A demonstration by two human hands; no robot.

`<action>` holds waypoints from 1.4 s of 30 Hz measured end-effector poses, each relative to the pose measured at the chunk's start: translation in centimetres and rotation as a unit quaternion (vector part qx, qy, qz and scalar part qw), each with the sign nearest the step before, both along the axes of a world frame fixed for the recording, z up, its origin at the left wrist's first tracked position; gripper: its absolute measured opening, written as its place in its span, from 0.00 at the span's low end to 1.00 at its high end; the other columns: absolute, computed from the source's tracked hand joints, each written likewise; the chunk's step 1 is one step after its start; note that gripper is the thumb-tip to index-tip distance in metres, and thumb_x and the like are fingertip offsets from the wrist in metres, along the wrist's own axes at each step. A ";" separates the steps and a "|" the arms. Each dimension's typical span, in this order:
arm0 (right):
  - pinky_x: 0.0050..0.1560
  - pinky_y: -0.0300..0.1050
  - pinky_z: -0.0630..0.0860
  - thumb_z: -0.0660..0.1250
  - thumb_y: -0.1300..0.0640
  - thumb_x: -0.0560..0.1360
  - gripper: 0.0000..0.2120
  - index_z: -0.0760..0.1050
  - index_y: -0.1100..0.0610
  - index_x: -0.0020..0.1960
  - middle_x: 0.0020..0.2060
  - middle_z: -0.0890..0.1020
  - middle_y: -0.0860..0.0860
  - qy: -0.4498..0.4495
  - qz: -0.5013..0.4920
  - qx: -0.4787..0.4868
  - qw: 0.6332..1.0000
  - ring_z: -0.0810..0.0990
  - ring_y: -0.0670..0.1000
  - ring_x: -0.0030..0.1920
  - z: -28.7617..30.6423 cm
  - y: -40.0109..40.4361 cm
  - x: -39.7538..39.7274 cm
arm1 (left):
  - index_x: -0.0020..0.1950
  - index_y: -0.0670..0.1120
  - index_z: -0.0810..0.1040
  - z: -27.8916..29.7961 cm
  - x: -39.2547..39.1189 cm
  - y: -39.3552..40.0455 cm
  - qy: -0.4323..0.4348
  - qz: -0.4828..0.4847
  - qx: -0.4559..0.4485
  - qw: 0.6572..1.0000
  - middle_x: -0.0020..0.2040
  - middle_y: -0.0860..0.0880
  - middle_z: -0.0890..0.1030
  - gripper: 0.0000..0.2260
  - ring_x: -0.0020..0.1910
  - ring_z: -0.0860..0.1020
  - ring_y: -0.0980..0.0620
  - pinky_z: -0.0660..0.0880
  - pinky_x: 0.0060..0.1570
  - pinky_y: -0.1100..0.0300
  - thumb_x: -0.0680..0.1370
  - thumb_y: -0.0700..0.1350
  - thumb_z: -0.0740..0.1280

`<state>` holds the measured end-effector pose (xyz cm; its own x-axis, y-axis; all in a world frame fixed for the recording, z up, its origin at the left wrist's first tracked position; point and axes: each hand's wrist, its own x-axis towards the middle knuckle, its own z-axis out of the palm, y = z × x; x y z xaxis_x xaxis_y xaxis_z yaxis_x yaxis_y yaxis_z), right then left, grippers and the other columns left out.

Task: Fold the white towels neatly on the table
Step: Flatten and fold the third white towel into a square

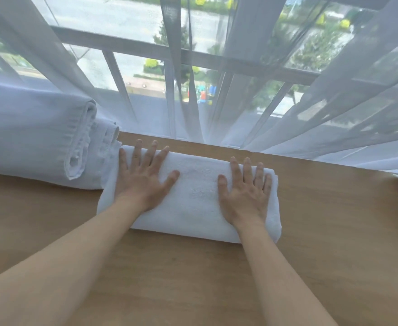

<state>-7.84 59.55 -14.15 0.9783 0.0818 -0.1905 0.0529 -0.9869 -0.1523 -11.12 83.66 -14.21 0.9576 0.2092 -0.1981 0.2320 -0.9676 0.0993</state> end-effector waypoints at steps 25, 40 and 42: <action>0.68 0.62 0.64 0.60 0.32 0.75 0.44 0.45 0.50 0.80 0.77 0.62 0.56 0.028 -0.245 0.238 0.939 0.65 0.64 0.73 1.3 -4.0 0.0 | 0.67 0.50 0.70 1.3 -5.7 2.4 -0.052 0.417 -0.290 0.860 0.63 0.48 0.79 0.42 0.61 0.77 0.43 0.74 0.58 0.50 0.64 0.78 0.64; 0.64 0.56 0.69 0.59 0.29 0.74 0.39 0.57 0.52 0.76 0.67 0.74 0.59 0.094 -0.325 0.289 0.896 0.73 0.64 0.66 2.2 -6.5 -0.6 | 0.69 0.57 0.73 5.4 -6.5 1.7 -0.092 0.396 -0.578 0.708 0.60 0.50 0.82 0.38 0.58 0.81 0.46 0.77 0.61 0.43 0.62 0.68 0.75; 0.63 0.56 0.69 0.59 0.29 0.74 0.39 0.58 0.52 0.76 0.66 0.75 0.59 0.079 -0.338 0.297 0.889 0.72 0.63 0.66 2.8 -6.6 -1.6 | 0.67 0.56 0.77 6.3 -6.8 1.8 -0.087 0.379 -0.586 0.711 0.56 0.50 0.84 0.38 0.54 0.83 0.46 0.79 0.58 0.45 0.61 0.69 0.75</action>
